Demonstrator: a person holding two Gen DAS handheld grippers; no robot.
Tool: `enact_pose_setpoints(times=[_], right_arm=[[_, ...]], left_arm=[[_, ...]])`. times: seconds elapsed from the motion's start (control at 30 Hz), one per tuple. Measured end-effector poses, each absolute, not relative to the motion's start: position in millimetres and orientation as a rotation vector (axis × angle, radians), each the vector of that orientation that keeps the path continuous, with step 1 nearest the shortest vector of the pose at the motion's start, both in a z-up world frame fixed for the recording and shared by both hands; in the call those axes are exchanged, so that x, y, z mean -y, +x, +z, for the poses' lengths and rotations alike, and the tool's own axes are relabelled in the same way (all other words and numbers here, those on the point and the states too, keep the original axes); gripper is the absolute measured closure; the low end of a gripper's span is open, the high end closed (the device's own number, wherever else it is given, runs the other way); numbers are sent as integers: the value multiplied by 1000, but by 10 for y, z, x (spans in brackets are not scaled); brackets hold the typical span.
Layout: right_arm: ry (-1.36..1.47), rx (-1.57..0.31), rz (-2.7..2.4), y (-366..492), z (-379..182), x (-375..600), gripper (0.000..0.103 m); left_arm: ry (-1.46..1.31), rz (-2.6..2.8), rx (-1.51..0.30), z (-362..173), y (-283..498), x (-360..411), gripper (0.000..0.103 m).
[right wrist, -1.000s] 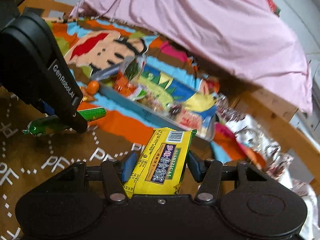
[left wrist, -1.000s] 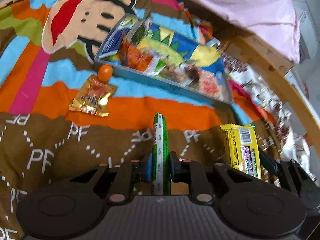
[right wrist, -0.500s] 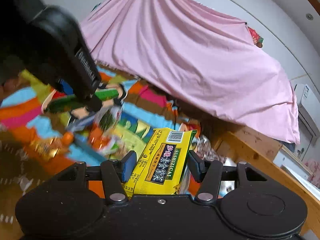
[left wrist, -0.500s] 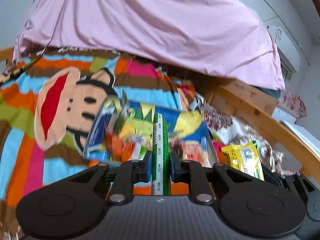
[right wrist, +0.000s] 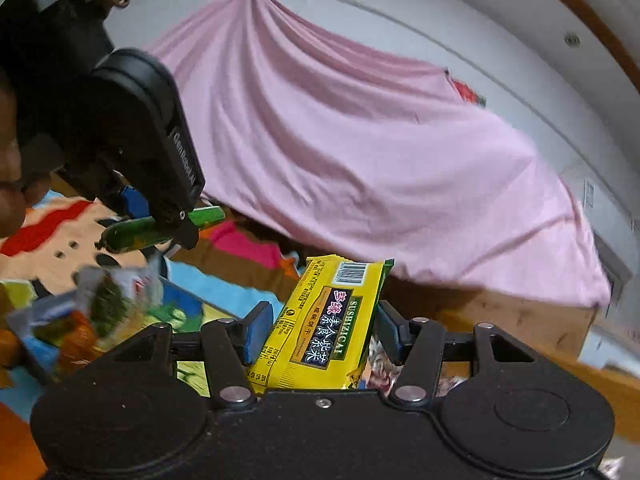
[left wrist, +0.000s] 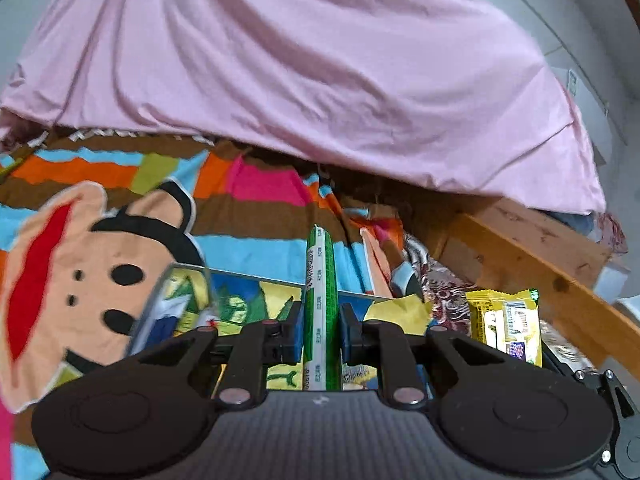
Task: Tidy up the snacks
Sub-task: 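Lift the green stick and yellow bar and carry them over the tray, then lower both snacks into the tray and open both tools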
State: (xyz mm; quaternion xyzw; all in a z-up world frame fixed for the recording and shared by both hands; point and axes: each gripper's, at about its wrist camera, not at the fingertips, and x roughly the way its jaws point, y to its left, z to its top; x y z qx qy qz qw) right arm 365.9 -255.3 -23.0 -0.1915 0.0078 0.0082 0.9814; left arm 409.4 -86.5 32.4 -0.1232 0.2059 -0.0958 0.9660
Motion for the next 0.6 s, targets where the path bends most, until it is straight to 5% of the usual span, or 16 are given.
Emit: enact_pose_setpoints(times=[0.6], right_arm=[[-167,-419,105,4505,-636,2908,44]], left_arm=[[-206,-169,-661,-558,4949,1335,84]])
